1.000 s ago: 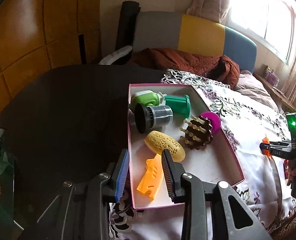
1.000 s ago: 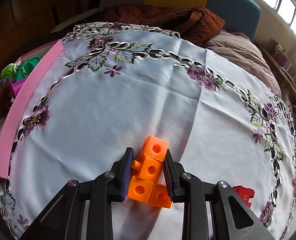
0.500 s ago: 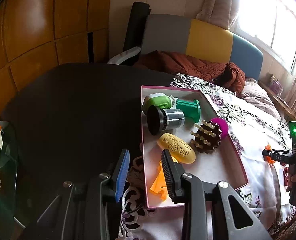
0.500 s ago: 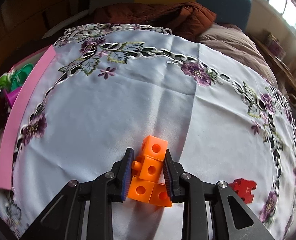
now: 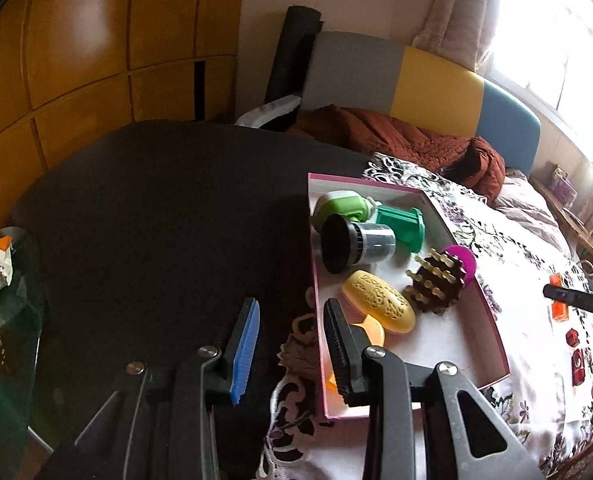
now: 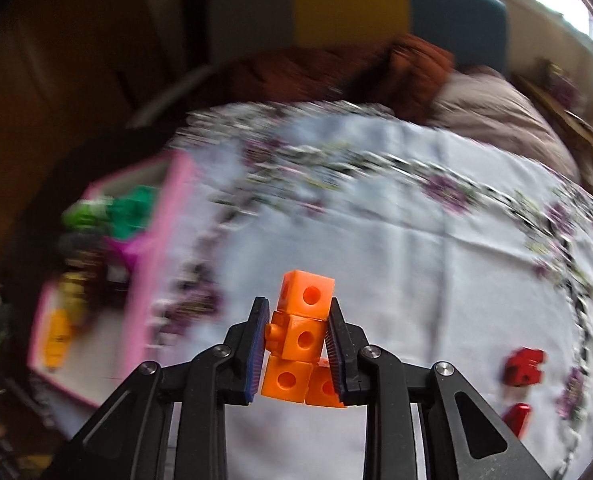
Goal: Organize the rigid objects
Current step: 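Carry the orange cube stack into the tray and open the right tool, then move both tools back and close the left tool on the red cylinder, then close the right tool on the red puzzle piece while the left tool holds the red cylinder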
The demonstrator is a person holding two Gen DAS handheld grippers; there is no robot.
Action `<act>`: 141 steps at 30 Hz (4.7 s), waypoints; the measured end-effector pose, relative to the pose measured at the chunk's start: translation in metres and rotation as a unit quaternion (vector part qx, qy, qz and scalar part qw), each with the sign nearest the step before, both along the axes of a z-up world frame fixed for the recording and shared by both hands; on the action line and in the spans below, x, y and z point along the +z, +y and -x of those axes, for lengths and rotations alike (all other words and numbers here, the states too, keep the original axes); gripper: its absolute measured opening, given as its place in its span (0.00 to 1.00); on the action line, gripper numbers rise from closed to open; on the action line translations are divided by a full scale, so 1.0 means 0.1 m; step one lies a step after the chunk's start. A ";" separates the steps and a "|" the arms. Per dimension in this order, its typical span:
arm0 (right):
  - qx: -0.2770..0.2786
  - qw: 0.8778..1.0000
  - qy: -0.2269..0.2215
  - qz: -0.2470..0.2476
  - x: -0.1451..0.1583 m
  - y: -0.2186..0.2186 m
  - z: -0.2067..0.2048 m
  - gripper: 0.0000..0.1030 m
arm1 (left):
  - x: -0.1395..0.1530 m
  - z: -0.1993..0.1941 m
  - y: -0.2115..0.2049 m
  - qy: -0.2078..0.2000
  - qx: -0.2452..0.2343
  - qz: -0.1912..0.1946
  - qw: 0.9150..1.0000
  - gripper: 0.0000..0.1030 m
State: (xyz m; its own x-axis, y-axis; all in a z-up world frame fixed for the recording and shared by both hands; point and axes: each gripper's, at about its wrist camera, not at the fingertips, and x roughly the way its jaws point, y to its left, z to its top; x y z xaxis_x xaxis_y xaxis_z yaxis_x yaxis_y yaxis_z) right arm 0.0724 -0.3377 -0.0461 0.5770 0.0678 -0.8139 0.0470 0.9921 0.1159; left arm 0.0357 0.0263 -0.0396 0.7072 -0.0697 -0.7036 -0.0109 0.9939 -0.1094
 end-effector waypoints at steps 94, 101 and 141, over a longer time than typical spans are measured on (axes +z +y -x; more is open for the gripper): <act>-0.489 0.820 -0.253 -0.158 0.46 -2.33 1.64 0.72 | -0.40 0.32 -4.31 0.120 -0.585 0.039 0.801 0.30; -0.491 0.819 -0.242 -0.173 0.40 -2.39 1.63 0.72 | -0.62 0.24 -4.66 0.169 -0.574 0.040 0.800 0.31; -0.280 0.955 0.097 -0.004 -0.45 -1.73 0.39 0.45 | -0.74 0.07 -2.92 0.048 -0.399 -0.018 0.916 0.25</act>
State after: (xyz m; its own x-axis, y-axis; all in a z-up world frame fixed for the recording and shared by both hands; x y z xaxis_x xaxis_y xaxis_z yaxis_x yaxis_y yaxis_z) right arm 0.0329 -0.5103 -0.0908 0.3636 -0.2001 -0.9098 0.5917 0.8039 0.0597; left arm 0.0290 -0.2661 -0.1136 0.3768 -0.5120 -0.7720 0.7119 0.6933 -0.1123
